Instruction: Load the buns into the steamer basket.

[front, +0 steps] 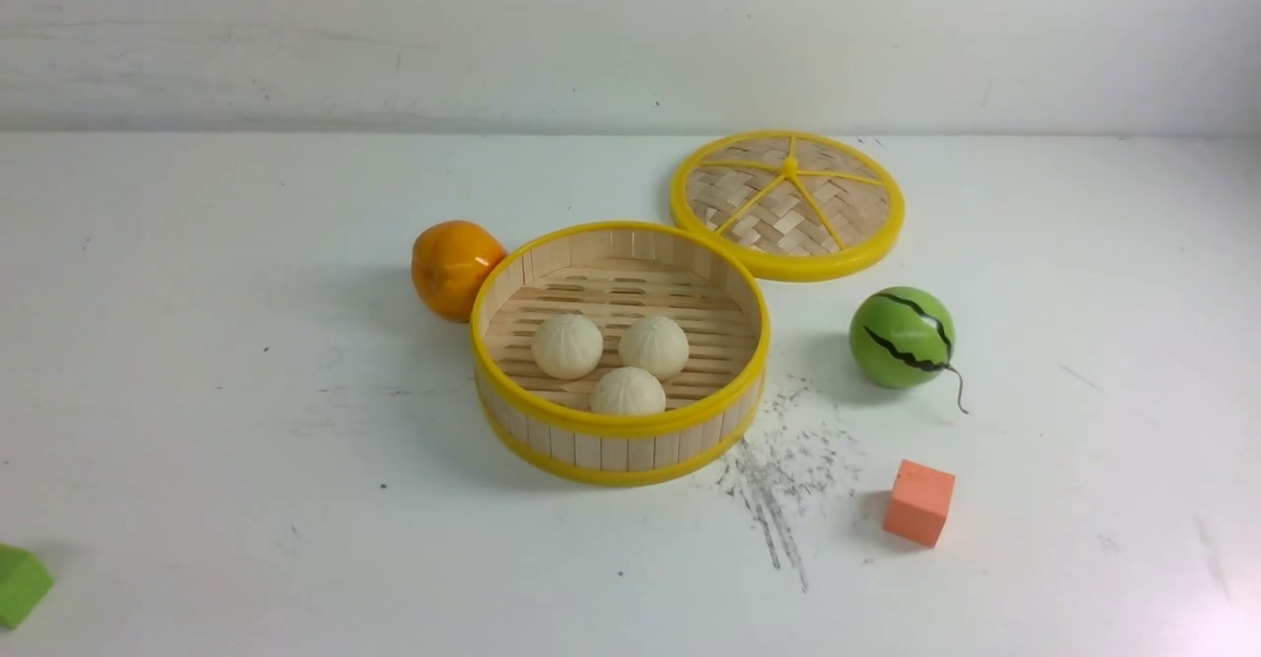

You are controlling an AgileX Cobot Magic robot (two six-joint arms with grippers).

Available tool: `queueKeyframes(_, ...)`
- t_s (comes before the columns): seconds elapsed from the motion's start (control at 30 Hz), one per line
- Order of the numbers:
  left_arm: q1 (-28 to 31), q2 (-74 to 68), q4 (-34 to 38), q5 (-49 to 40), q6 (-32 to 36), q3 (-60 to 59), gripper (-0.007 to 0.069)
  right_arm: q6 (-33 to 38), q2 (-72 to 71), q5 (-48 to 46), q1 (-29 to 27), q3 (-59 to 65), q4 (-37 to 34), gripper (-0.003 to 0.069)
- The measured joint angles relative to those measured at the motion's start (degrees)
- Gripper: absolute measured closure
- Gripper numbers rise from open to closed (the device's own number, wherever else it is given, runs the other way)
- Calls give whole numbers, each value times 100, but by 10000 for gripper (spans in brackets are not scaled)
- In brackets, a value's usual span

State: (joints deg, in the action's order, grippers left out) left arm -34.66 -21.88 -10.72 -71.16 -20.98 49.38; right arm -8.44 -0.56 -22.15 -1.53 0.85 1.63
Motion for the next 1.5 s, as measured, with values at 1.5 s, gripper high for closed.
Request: queueKeyframes(1.5,3487,2240,1161,5137,764,-5113,638,0,0,-5,0,0,0,605)
